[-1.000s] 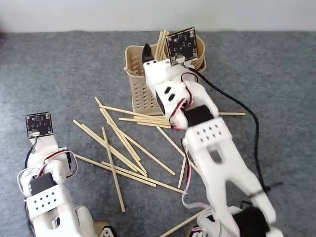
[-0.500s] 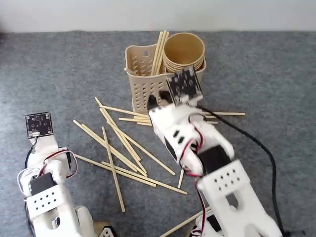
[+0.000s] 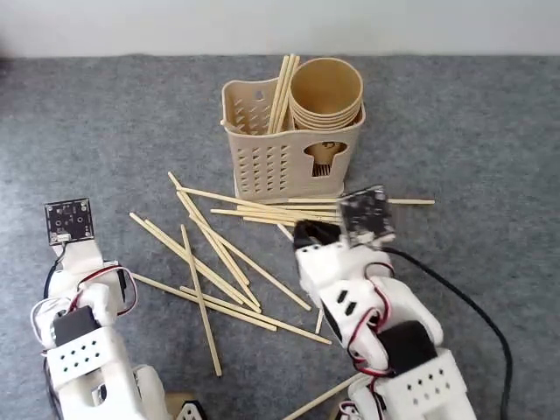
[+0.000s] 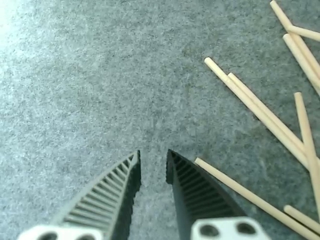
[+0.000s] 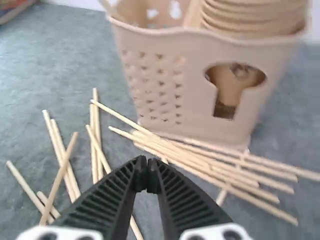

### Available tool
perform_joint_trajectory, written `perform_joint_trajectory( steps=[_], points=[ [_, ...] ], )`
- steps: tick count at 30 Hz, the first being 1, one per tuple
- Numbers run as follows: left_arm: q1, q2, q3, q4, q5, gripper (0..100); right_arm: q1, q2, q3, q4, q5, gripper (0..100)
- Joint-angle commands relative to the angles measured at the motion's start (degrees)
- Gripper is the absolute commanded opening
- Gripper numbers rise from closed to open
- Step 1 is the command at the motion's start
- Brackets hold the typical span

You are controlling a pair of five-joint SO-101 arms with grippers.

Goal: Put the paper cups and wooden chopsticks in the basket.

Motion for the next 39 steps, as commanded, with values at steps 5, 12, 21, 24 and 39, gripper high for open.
perform_joint_trajectory(
  steps=[5, 12, 21, 24, 39],
  points=[
    [0.53, -1.41, -0.04, -1.14, 0.09, 9, 6.99, -5.23, 3.69, 10.33, -6.07, 0.8],
    [0.53, -1.41, 0.04, -1.14, 0.09, 9, 8.57, -13.41, 14.33, 10.68, -6.59, 0.8],
    [0.53, -1.41, 0.04, -1.14, 0.09, 9, 12.62, -30.46, 27.34, 12.88, -6.33, 0.8],
    [0.53, -1.41, 0.04, -1.14, 0.09, 9, 13.41, -28.88, 26.81, 15.52, -6.42, 0.8],
    [2.64, -0.97, -12.44, 11.52, 0.18, 9, 21.32, -28.88, 31.82, 16.75, -6.42, 0.8]
  ],
)
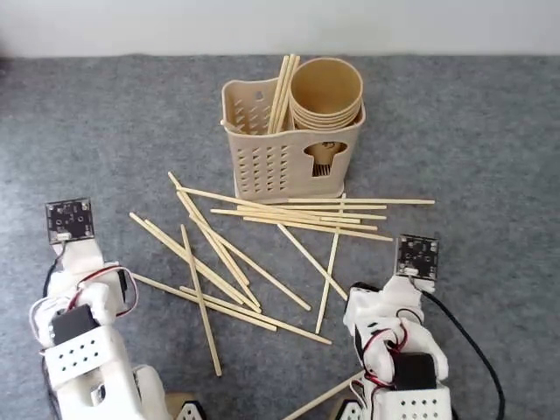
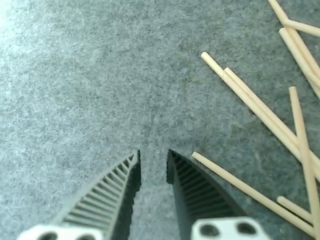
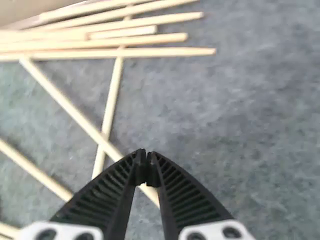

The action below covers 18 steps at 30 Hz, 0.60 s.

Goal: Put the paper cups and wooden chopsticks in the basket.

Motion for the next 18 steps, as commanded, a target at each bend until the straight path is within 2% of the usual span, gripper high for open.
perform_joint_trajectory(
  steps=[1, 8, 15, 18],
  points=[
    [3.69, -0.97, -10.24, 7.65, 0.18, 9, 1.27, -0.13, 0.70, 0.04, -0.26, 0.8],
    [15.74, -0.88, -18.24, 17.58, 0.44, 13, 1.36, -0.13, 0.79, 0.22, -0.62, 0.9],
    [17.14, -0.09, -18.33, 15.03, 0.53, 13, 1.45, -0.13, 0.79, 0.84, -0.62, 0.9],
    [17.32, 6.86, -20.62, 13.27, 0.62, 13, 1.45, -0.13, 0.79, 0.92, -0.62, 0.9]
  ],
)
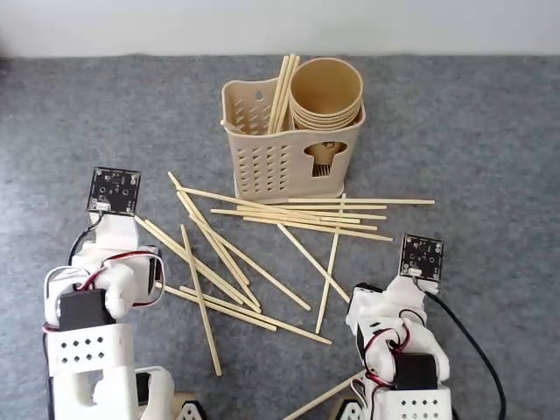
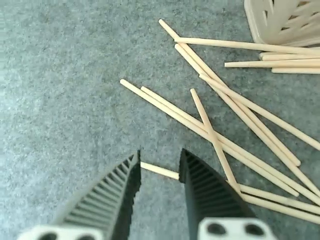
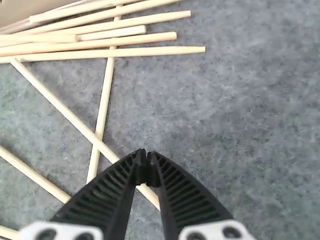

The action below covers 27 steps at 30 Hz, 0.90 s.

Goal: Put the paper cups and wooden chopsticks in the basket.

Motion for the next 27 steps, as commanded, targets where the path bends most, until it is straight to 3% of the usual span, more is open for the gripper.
perform_joint_trajectory(
  steps=[1, 11, 16, 22, 27],
  points=[
    [0.53, 8.97, -6.81, -2.73, 0.70, 13, 0.75, -0.13, 0.79, 0.40, -0.62, 0.9],
    [-1.05, 49.14, -30.81, -3.25, 3.60, 13, 3.82, -0.13, 0.79, 0.40, -0.62, 0.9],
    [-1.05, 63.82, -39.96, -3.25, 9.23, 18, 4.00, -0.13, 0.79, 0.40, -0.62, 0.9],
    [-1.05, 75.16, -46.55, -2.99, 12.22, 20, 4.00, -0.13, 0.79, 0.40, -0.62, 0.9],
    [-2.37, 76.40, -48.84, -2.02, 12.48, 20, 4.00, -0.13, 0.79, 0.40, -0.62, 0.9]
  ],
)
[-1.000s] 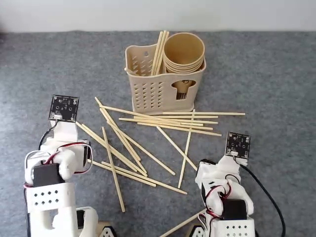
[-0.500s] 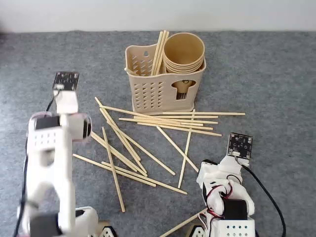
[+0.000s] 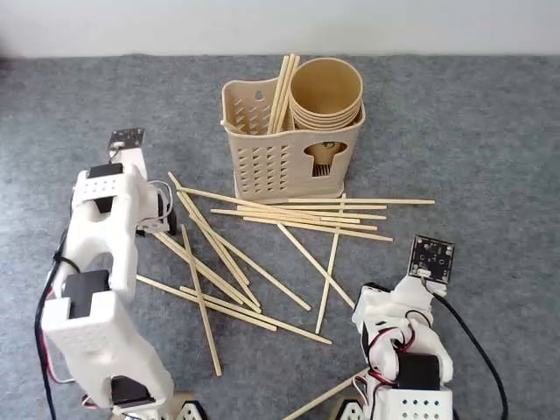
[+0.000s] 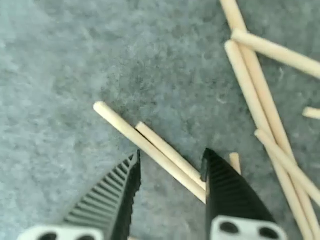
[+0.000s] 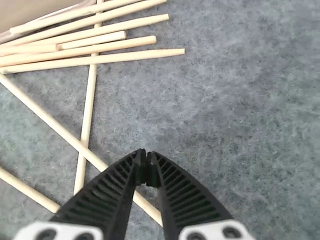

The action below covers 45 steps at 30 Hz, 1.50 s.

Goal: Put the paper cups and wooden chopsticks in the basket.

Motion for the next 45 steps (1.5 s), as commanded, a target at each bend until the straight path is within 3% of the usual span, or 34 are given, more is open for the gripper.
perform_joint_trajectory(
  steps=[1, 13, 29, 45],
  points=[
    [-1.41, -0.35, -3.82, 0.00, 1.32, 20, 0.48, -0.13, 0.79, 0.40, -0.62, 0.9],
    [-2.46, -0.09, -4.09, -1.23, 3.08, 19, 0.48, -0.13, 0.79, 0.40, -0.62, 0.9],
    [-0.88, 7.03, -11.03, 3.34, 0.62, 1, 0.66, -0.13, 0.79, 0.48, -0.62, 0.9],
    [-0.88, 6.95, -17.27, 9.32, 0.18, 1, 0.75, -0.13, 0.79, 0.48, -0.62, 0.9]
  ],
)
